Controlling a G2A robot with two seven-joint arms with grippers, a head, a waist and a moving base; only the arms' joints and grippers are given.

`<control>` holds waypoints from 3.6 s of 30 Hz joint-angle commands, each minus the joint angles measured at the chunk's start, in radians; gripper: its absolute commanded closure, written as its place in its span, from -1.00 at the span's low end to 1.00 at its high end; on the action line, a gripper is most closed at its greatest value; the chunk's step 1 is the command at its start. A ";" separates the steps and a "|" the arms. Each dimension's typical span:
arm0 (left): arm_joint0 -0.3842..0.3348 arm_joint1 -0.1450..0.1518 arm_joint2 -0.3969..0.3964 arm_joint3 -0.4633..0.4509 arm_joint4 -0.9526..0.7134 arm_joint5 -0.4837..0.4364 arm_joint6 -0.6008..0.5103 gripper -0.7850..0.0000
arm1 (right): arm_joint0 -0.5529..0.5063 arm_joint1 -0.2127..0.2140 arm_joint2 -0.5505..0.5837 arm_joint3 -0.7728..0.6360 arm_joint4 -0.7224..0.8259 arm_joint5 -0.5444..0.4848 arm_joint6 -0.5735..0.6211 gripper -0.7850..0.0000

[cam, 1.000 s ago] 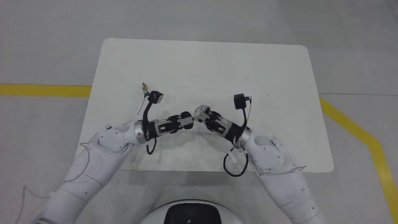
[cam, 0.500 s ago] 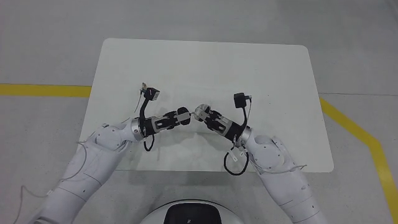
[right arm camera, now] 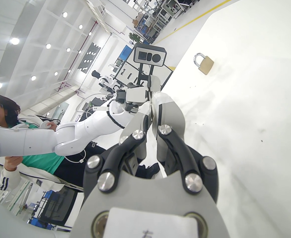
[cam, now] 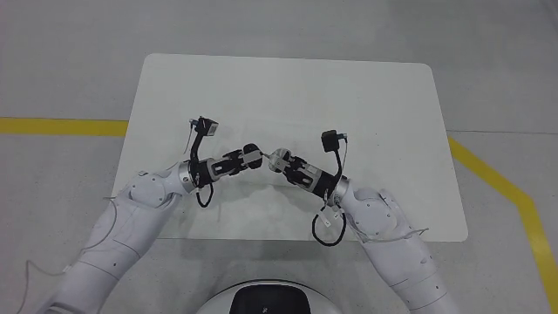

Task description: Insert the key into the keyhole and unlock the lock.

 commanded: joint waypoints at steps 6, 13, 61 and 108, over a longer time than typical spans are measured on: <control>0.000 -0.001 -0.002 0.010 -0.033 -0.003 -0.023 0.06 | 0.001 0.001 0.002 0.000 0.007 -0.003 0.002 1.00; -0.004 -0.005 0.006 0.017 -0.035 -0.009 -0.032 0.16 | 0.007 0.000 -0.011 0.002 0.011 -0.006 0.021 1.00; 0.010 -0.008 -0.008 0.009 0.032 -0.041 0.011 1.00 | 0.009 0.006 -0.012 0.008 0.037 -0.016 0.030 1.00; 0.218 0.051 -0.278 -0.186 0.470 -0.160 0.214 -1.00 | -0.057 0.040 0.186 -0.006 0.050 -0.121 -0.025 1.00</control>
